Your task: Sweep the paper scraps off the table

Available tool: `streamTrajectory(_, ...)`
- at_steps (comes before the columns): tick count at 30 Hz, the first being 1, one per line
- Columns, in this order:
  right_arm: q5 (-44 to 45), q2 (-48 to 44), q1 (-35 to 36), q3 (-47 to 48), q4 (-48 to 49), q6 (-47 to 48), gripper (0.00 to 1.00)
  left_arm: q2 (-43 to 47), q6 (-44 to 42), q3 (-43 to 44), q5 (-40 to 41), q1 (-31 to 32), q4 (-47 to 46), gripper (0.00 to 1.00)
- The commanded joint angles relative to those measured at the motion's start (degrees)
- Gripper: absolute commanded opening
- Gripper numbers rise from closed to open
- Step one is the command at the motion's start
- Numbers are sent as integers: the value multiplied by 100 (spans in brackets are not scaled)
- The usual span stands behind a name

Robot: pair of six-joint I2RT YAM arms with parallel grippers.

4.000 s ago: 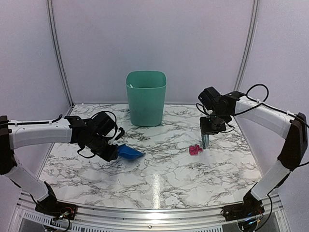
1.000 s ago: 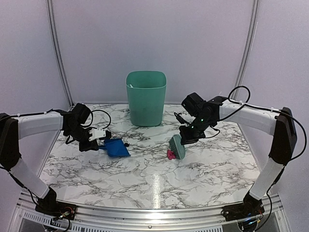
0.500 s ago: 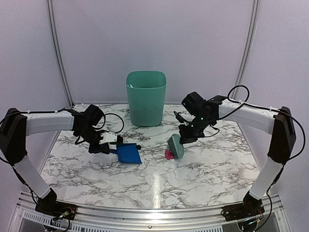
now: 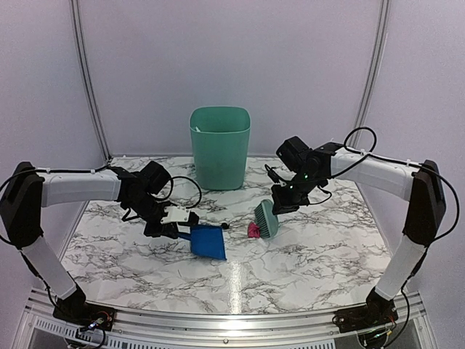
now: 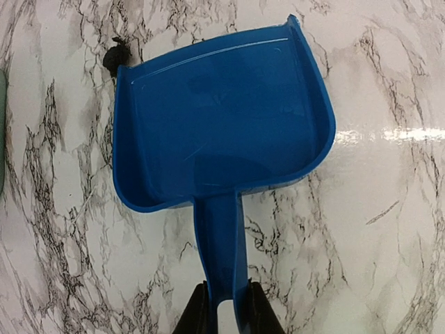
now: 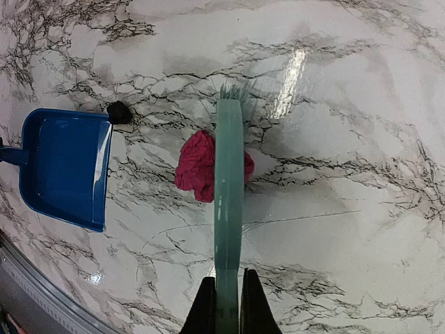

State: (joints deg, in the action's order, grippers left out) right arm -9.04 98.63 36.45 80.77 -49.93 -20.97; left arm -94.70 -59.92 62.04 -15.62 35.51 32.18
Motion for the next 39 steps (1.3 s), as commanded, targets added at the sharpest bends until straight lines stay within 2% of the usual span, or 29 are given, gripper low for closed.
streamTrajectory(1, -43, 95, -43, 211, 79, -72, 0, -102, 104, 10, -55, 190, 424, 0)
streamTrajectory(10, -236, 123, -20, 178, 218, -185, 0, -114, 505, -16, -76, 377, 425, 0)
streamTrajectory(24, -448, 569, 368, 677, 270, -380, 0, -334, 1013, 134, 124, 387, 413, 0)
streamTrajectory(33, -326, 670, 401, 842, 221, -458, 0, 603, 1747, -268, 370, 335, 490, 0)
streamTrajectory(39, -353, 828, 398, 1022, 194, -407, 0, 571, 1826, -290, 619, -107, 562, 0)
